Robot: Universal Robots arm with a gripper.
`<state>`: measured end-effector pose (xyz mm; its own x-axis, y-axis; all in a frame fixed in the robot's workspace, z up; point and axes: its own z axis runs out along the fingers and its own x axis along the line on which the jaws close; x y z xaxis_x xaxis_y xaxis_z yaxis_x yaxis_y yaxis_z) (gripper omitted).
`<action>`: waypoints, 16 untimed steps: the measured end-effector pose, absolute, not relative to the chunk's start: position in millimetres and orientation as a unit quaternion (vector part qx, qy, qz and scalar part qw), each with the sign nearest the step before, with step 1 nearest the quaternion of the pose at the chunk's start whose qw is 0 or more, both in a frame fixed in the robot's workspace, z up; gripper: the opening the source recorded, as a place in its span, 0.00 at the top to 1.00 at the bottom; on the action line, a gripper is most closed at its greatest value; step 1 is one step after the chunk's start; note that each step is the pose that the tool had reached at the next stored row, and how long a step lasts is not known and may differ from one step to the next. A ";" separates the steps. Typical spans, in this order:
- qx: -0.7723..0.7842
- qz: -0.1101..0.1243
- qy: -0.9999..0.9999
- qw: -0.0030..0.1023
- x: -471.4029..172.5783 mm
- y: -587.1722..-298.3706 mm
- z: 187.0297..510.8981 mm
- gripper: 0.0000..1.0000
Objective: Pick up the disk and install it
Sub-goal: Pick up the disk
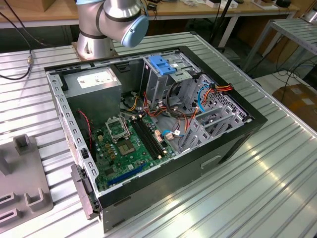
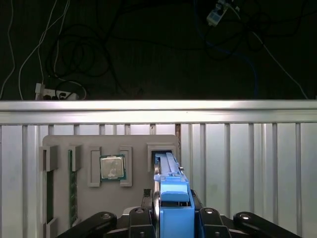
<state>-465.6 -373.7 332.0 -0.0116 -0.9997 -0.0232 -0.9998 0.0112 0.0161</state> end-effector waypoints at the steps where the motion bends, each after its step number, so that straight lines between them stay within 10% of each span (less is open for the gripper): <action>1: -0.703 0.014 0.711 0.003 -465.6 -373.6 333.2 0.63; 16: -0.703 0.014 0.711 0.003 -465.6 -373.6 353.5 0.63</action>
<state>-465.6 -373.6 353.5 -0.0116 -0.9997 -0.0231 -0.9998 0.0112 0.0160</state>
